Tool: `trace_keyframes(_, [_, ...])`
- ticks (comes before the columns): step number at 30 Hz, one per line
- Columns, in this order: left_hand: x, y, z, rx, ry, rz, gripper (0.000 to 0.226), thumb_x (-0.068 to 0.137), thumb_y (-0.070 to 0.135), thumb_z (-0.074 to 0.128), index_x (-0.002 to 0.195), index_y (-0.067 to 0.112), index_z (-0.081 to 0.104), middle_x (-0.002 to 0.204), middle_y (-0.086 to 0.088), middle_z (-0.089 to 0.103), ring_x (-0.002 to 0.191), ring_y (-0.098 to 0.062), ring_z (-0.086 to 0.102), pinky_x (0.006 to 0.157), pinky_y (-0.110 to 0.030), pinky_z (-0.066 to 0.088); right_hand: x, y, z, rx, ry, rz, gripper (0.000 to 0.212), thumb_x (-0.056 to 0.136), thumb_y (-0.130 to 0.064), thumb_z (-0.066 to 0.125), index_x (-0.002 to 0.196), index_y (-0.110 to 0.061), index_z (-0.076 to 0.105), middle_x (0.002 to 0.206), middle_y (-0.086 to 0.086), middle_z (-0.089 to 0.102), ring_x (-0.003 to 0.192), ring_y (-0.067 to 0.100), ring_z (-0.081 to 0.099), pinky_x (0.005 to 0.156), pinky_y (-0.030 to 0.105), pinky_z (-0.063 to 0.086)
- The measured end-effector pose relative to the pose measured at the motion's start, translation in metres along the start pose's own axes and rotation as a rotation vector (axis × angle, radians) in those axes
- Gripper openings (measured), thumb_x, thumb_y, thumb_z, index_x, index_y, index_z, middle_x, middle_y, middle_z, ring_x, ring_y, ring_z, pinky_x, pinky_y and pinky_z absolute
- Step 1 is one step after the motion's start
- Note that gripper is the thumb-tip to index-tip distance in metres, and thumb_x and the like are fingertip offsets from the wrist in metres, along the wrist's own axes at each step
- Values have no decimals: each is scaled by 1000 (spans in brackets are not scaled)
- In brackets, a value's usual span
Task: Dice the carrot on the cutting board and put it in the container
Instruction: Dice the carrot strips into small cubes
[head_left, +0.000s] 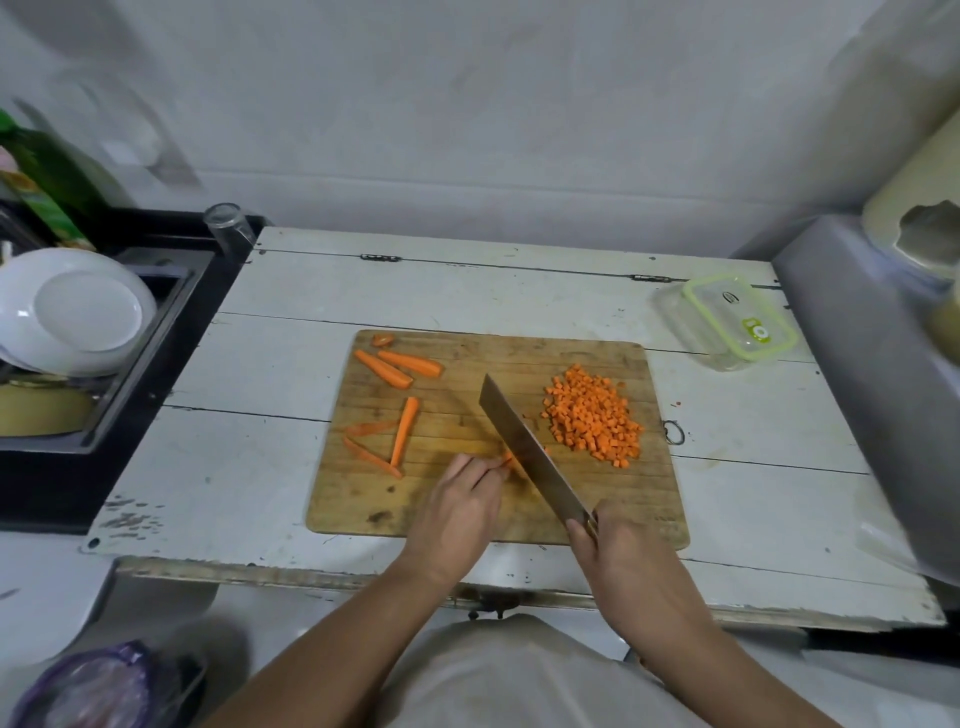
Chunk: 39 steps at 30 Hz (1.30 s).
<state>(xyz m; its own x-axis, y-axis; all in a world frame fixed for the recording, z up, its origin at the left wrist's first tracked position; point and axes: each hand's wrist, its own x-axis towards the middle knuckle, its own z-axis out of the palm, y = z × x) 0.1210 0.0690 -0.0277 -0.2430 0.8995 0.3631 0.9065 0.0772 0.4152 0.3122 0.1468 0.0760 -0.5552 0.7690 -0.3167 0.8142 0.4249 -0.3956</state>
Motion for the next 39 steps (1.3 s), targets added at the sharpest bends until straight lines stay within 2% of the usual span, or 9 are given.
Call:
trace_keyframes(6, [1, 1, -1, 22, 12, 28, 25, 96, 2, 61, 117, 7, 74, 108, -2, 68, 102, -18, 58, 89, -29, 54, -6, 0, -2, -66, -36, 14, 26, 105, -48, 38, 90, -27, 42, 74, -7, 55, 64, 16, 52, 46, 28, 29])
trace_keyframes(12, [3, 1, -1, 3, 26, -10, 24, 95, 1, 60, 113, 8, 75, 100, 0, 65, 96, -18, 56, 80, -29, 54, 6, -13, 2, -134, -38, 21, 25, 105, -44, 41, 92, -22, 45, 77, -3, 54, 71, 23, 55, 58, 31, 39])
trace_keyframes(14, [3, 1, -2, 7, 25, 2, 25, 95, 1, 60, 114, 8, 75, 102, 0, 66, 97, -18, 56, 83, -27, 53, 20, -22, 7, -197, 4, -10, 28, 105, -46, 39, 91, -22, 43, 71, -4, 50, 70, 23, 60, 57, 30, 40])
trace_keyframes(17, [-1, 0, -1, 15, 16, 0, 30, 94, 2, 64, 121, 9, 73, 109, 0, 68, 101, -17, 56, 88, -27, 53, 34, -26, 12, -115, 20, 10, 29, 105, -49, 36, 94, -23, 42, 73, -3, 56, 67, 25, 60, 57, 35, 46])
trace_keyframes(22, [-5, -4, 3, -14, 12, -37, 34, 93, 2, 69, 125, 11, 72, 111, 1, 67, 105, -17, 58, 81, -32, 57, 30, -2, -1, 31, 46, 91, 32, 105, -47, 40, 95, -19, 51, 73, -4, 56, 64, 18, 56, 55, 35, 40])
trace_keyframes(26, [-5, -2, 1, -15, 16, -46, 30, 93, 2, 70, 121, 9, 74, 106, 1, 64, 103, -18, 57, 75, -32, 57, 13, 9, -4, -30, 15, 31, 31, 104, -50, 40, 89, -24, 48, 70, -8, 55, 60, 11, 51, 49, 27, 33])
trace_keyframes(29, [-5, -1, 0, 5, 25, -43, 23, 95, 6, 69, 118, 9, 75, 103, 0, 64, 100, -18, 57, 73, -32, 56, 0, 8, -3, -31, -11, 6, 30, 103, -50, 41, 89, -24, 47, 69, -7, 56, 62, 15, 54, 50, 30, 35])
trace_keyframes(34, [-5, 1, -1, 32, 41, -27, 32, 91, 0, 71, 121, 10, 74, 102, 0, 65, 98, -18, 57, 77, -29, 54, -9, 3, -2, -58, -47, 5, 31, 104, -50, 38, 90, -23, 44, 70, -4, 58, 62, 19, 56, 50, 33, 35])
trace_keyframes(39, [-3, 1, -2, 35, 52, -4, 31, 92, 2, 69, 121, 10, 74, 100, 2, 63, 97, -16, 57, 77, -25, 54, 8, -11, 5, -147, -31, 6, 30, 104, -45, 43, 90, -19, 49, 77, -2, 59, 70, 24, 59, 53, 32, 36])
